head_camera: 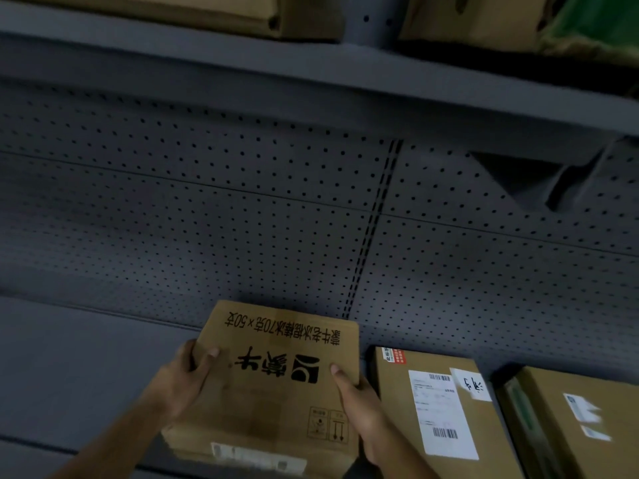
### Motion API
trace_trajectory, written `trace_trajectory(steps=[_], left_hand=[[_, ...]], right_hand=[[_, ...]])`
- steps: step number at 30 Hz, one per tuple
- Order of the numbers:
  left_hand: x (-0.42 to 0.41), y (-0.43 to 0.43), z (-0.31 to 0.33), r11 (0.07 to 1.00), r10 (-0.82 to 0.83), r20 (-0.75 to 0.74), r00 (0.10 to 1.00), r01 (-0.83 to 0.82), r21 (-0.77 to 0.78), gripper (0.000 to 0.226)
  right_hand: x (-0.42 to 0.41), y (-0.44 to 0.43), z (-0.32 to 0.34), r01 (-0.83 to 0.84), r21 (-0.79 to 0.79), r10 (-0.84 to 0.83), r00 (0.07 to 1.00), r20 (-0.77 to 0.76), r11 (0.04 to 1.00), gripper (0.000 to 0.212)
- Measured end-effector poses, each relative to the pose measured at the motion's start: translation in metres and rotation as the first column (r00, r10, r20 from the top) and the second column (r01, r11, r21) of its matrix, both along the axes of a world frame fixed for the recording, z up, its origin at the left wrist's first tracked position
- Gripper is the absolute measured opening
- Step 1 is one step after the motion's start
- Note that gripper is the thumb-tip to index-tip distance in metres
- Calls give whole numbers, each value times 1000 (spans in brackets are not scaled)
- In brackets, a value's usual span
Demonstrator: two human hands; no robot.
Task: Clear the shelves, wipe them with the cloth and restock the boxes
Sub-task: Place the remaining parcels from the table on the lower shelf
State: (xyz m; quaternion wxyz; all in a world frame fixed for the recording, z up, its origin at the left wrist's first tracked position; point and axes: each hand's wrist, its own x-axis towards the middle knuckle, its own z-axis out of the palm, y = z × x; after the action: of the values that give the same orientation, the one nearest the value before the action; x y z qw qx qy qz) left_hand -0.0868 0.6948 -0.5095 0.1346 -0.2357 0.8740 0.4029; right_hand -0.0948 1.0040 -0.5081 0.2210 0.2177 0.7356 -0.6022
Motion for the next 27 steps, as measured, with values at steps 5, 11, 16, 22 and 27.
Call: trace_trajectory(steps=[5,11,16,22,27], left_hand=[[11,2,12,981,-81,33,996,86,-177,67],[41,19,62,935,-169,-157,973,107,-339,38],[73,36,107,902,-265,-198,944,170,-397,19],[98,67,170,877,-348,-286,893,202,-436,21],[113,84,207,847,-444,-267,855,303,-438,25]], right_hand=[[7,4,5,-24,132,29,999,-39,991,73],[25,22,54,-175,458,289,938,-192,871,65],[50,40,106,-289,599,467,869,-163,747,52],[93,62,164,-294,666,522,836,-168,685,42],[132,73,210,-173,723,492,832,-257,669,35]])
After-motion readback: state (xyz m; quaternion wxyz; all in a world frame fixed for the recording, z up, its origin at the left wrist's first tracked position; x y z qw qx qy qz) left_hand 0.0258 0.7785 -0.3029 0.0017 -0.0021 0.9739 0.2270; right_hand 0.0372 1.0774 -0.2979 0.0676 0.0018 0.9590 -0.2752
